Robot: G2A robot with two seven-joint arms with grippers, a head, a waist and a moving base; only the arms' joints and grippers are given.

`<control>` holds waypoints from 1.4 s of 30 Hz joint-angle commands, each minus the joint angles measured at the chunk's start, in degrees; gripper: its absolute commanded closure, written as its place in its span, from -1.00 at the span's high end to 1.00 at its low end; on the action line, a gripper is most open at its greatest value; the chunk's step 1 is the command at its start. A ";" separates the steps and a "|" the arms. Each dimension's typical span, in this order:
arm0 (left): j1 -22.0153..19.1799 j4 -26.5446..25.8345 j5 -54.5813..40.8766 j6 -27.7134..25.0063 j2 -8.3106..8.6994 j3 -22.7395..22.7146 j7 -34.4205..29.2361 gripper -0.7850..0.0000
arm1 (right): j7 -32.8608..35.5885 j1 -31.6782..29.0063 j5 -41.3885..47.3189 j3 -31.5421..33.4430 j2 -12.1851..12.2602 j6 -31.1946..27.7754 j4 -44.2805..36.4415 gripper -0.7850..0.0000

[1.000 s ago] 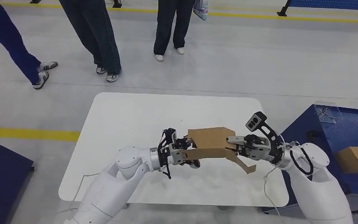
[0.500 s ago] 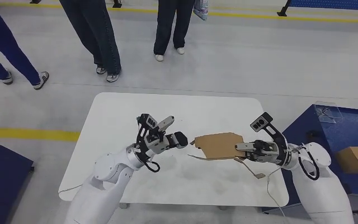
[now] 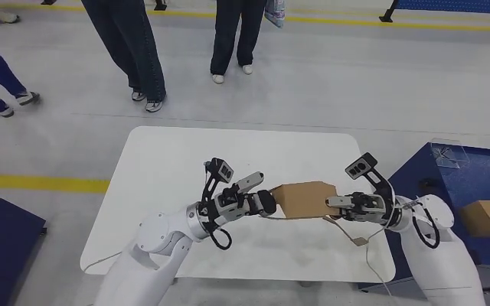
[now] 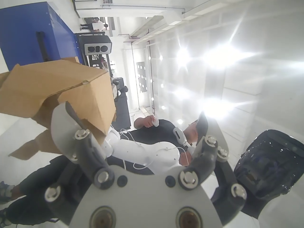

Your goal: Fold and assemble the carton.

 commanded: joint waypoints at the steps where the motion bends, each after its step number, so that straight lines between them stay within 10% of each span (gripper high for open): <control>1: -0.12 0.04 0.17 -0.33 -0.06 0.07 0.20 1.00 | -0.12 -0.02 0.15 0.12 0.01 -0.18 0.03 -1.00; 42: 1.52 -7.85 11.76 -1.00 -0.31 -0.27 6.79 1.00 | -1.00 0.30 -2.55 -1.88 0.28 -0.75 -0.23 -1.00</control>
